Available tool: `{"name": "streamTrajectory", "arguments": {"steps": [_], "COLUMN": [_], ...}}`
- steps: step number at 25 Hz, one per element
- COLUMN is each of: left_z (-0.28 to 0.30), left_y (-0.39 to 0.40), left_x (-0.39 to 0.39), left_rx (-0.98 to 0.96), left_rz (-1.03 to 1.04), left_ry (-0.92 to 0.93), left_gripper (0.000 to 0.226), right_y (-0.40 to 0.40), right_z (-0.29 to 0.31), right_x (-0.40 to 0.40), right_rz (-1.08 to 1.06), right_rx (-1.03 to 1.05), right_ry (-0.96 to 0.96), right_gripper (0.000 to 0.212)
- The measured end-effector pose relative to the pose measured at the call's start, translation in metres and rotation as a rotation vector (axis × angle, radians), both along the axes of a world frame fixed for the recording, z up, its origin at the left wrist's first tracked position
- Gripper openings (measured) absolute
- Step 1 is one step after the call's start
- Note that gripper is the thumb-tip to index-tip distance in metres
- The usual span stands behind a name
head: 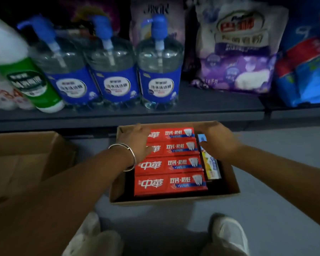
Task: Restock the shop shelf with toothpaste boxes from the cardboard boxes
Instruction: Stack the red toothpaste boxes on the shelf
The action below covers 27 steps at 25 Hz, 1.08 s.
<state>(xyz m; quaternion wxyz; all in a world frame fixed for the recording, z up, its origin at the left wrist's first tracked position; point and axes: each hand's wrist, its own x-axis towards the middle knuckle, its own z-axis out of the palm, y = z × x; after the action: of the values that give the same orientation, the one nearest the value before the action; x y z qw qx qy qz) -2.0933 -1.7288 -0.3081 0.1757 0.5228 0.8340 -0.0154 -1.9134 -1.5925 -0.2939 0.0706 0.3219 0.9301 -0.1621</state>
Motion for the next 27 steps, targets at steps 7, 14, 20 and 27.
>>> {"name": "streamTrajectory", "arguments": {"steps": [7, 14, 20, 27], "left_z": [-0.041, -0.041, -0.054, -0.015], "left_y": [0.013, 0.006, -0.004, 0.003], "left_x": [0.007, -0.001, -0.014, -0.033], "left_rx": [-0.17, -0.206, -0.051, -0.146], "left_rz": [0.123, -0.035, -0.135, -0.194], "left_ry": [0.015, 0.16, 0.195, 0.181], "left_gripper": [0.061, 0.076, 0.063, 0.065], "right_y": [0.011, -0.007, -0.016, -0.028], "right_z": [-0.052, -0.047, -0.043, -0.011], "right_x": [0.003, -0.016, -0.024, -0.001], "right_rz": [-0.043, -0.003, 0.045, 0.284], "right_rx": [-0.133, -0.117, -0.096, 0.012], "right_ry": [-0.14, -0.166, -0.192, -0.125], "right_gripper": [0.037, 0.056, 0.059, 0.038]}}
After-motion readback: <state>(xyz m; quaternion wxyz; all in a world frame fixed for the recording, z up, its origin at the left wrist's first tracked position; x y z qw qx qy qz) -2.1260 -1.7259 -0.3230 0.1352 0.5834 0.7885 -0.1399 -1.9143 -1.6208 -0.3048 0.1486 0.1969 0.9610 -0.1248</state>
